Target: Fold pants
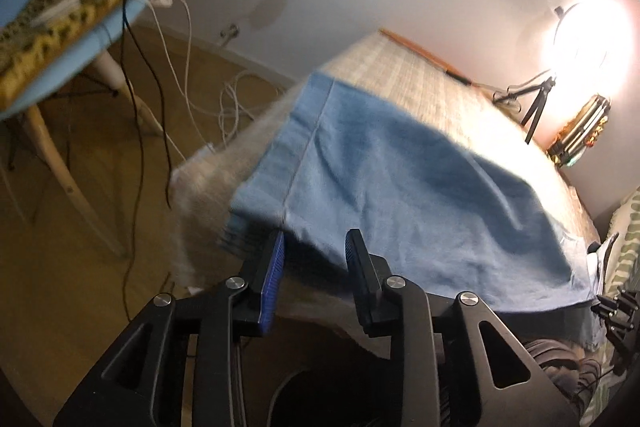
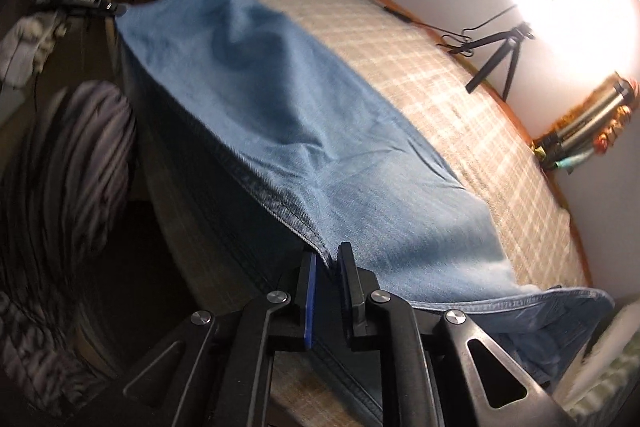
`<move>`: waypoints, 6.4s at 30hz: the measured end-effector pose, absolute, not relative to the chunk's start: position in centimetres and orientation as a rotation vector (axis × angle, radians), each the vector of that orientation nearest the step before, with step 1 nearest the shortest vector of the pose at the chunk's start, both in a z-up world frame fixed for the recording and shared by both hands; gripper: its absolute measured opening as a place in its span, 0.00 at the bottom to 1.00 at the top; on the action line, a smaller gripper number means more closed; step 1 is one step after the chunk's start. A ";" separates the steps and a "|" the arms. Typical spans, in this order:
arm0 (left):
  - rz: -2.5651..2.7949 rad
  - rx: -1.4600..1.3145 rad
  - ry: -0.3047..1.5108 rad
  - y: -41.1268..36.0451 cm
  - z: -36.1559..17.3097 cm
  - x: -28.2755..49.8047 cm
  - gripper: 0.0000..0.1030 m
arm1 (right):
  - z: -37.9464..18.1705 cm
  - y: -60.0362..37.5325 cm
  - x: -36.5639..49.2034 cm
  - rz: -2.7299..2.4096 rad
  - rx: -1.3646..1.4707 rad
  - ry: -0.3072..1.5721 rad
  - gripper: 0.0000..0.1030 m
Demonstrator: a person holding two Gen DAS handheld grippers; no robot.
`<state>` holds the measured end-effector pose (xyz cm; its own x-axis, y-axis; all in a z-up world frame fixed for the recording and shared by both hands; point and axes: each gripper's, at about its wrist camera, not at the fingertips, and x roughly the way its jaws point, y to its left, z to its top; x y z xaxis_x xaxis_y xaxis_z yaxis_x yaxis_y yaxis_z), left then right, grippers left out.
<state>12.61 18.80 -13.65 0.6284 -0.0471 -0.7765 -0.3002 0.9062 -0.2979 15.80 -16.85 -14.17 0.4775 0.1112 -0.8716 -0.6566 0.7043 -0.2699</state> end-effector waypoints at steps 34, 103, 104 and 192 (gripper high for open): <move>-0.840 0.059 1.042 -22.9 -7.7 24.8 0.56 | -7.4 -39.8 20.8 -0.122 0.137 0.871 0.79; -1.052 0.467 1.054 -31.7 -14.9 17.5 0.07 | -19.1 -55.0 4.9 -0.334 0.834 0.818 0.11; -1.053 0.464 1.065 -31.8 -14.8 17.6 0.10 | -19.0 -55.1 4.7 -0.326 0.823 0.829 0.14; -0.446 0.287 0.930 -15.7 -9.9 33.2 0.28 | -9.1 -54.3 18.8 -0.247 -0.033 0.856 0.48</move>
<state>33.19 -15.65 -9.95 0.5166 -0.2448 -0.8205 0.4869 0.8722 0.0464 18.80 -54.29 -9.07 0.6285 -0.2284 -0.7436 0.2022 0.9710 -0.1274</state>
